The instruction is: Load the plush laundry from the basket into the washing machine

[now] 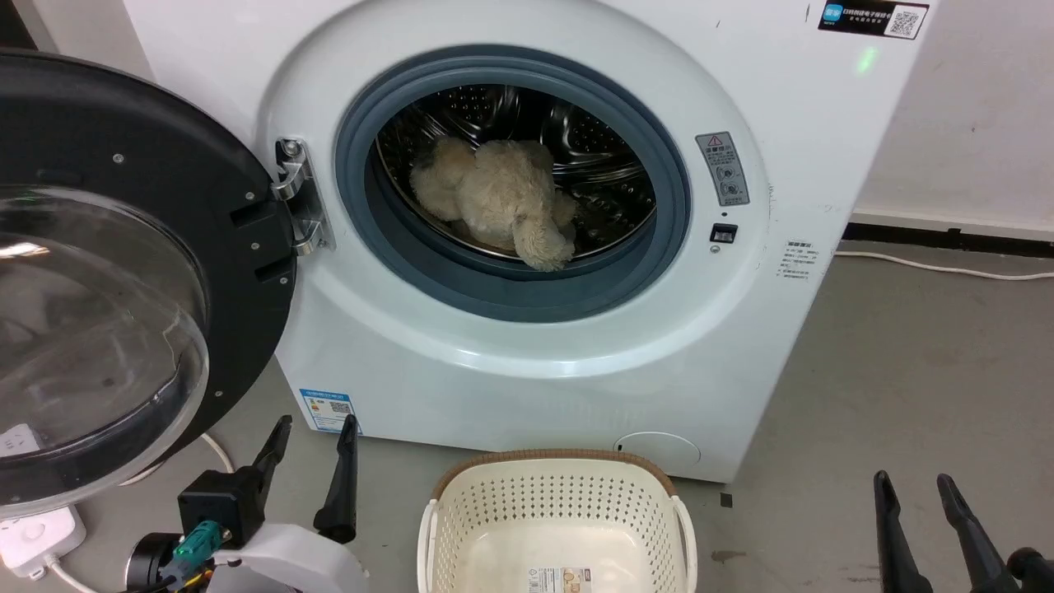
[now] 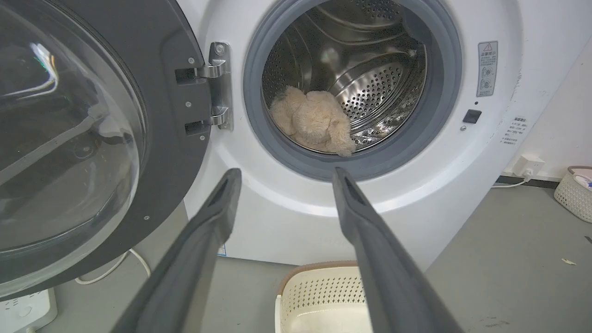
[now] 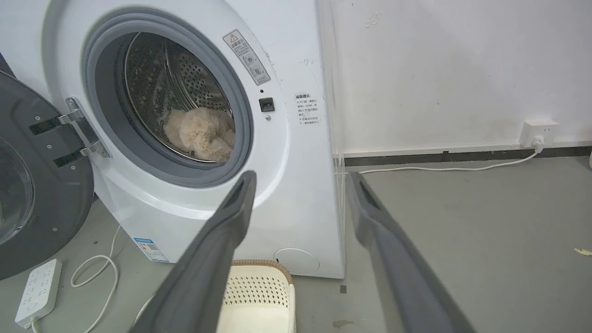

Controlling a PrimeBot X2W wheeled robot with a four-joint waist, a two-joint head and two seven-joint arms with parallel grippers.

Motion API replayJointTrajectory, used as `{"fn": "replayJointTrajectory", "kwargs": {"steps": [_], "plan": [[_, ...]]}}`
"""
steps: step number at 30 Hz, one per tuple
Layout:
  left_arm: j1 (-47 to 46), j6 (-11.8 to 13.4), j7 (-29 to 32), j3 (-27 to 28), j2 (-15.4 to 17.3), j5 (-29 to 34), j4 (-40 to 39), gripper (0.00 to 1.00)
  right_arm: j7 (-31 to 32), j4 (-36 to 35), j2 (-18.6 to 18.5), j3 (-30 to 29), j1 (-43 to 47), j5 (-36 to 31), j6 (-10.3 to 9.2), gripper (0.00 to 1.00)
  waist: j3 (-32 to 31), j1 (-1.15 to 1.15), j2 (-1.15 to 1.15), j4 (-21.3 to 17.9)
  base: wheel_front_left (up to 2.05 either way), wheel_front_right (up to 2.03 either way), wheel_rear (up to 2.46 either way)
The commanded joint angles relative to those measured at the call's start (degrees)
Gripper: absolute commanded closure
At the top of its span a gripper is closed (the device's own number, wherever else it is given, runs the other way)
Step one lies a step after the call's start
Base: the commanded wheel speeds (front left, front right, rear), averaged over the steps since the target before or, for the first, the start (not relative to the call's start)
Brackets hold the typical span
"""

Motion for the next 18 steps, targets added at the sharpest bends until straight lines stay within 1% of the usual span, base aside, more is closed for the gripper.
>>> {"fn": "replayJointTrajectory", "kwargs": {"steps": [1, 4, 5, 7, 18], "plan": [[-0.61, -0.20, -0.39, -0.01, 0.02, -0.23, 0.43, 0.00, 0.05, -0.33, -0.10, 0.17, -0.02, -0.07, 0.05, 0.00, 0.02, -0.01, 0.00, -0.07, 0.00, 0.00, 0.00], [-0.71, -0.04, -0.56, -0.01, 0.01, -0.20, 0.76, 0.00, -0.01, -0.30, -0.10, 0.19, -0.03, -0.03, 0.05, 0.00, 0.04, -0.01, 0.00, -0.11, 0.00, 0.00, 0.00], [-0.05, -0.06, -0.11, 0.13, -0.12, -0.03, 0.67, 1.00, 0.04, 0.03, 0.00, 0.09, -0.05, -0.05, 0.00, 1.00, 0.05, 0.00, 0.00, -0.13, 0.00, 0.00, 0.00], [-0.06, -0.01, -0.05, 0.06, -0.08, -0.12, 0.67, 1.00, 0.01, 0.03, 0.00, 0.07, -0.01, -0.01, 0.00, 1.00, 0.05, 0.00, 0.00, -0.13, 0.00, 0.00, 0.00], [0.26, -1.54, 0.83, 2.30, -2.14, 2.94, 0.55, 1.00, 0.96, 0.28, -0.01, 0.68, -1.09, -1.30, 0.00, 1.00, 0.25, 0.00, 0.00, -0.52, 0.00, 0.00, 0.00]]}}
